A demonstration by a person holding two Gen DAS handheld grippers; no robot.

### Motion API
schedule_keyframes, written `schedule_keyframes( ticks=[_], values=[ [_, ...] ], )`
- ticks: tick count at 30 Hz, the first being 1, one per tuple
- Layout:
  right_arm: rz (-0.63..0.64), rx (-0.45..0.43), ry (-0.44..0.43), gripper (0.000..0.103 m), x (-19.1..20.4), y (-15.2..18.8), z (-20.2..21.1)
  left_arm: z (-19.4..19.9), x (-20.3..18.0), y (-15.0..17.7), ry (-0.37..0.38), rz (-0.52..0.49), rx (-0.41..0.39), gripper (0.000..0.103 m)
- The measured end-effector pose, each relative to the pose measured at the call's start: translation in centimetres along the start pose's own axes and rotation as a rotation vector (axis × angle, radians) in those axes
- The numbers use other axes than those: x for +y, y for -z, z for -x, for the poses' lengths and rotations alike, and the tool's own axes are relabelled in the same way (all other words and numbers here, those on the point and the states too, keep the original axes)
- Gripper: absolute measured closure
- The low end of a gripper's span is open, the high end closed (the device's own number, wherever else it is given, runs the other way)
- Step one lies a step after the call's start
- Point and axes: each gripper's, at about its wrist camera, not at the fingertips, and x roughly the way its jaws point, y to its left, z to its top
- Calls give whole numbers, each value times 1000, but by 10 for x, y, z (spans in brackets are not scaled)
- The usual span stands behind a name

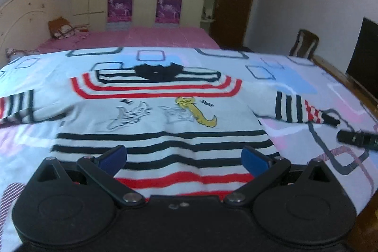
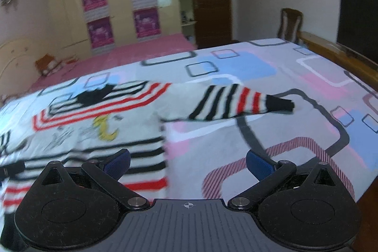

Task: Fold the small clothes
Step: 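Reach the right gripper to the black sleeve cuff and grasp it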

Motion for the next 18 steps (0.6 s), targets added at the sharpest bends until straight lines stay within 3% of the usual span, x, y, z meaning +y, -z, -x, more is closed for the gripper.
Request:
schedule_keyframes(
  ticks=[7, 8, 9, 10, 14, 18],
  values=[
    [-166, 28, 40, 1, -89, -34, -91, -75, -37, -29, 60, 8, 89, 0],
    [-191, 39, 43, 15, -104, -40, -107, -84, -43, -35, 56, 13, 83, 0],
    [-213, 45, 40, 57, -115, -45, -119, -91, -49, -39, 41, 13, 80, 0],
    [-243, 60, 51, 69, -128, -49, -133, -101, -54, -46, 26, 9, 86, 0],
    [-396, 95, 36, 70, -175, -56, -177, -133, -68, -64, 9, 16, 105, 0],
    [-518, 108, -1, 70, -204, -50, -194, -151, -77, -71, 14, 0, 141, 0]
  ],
)
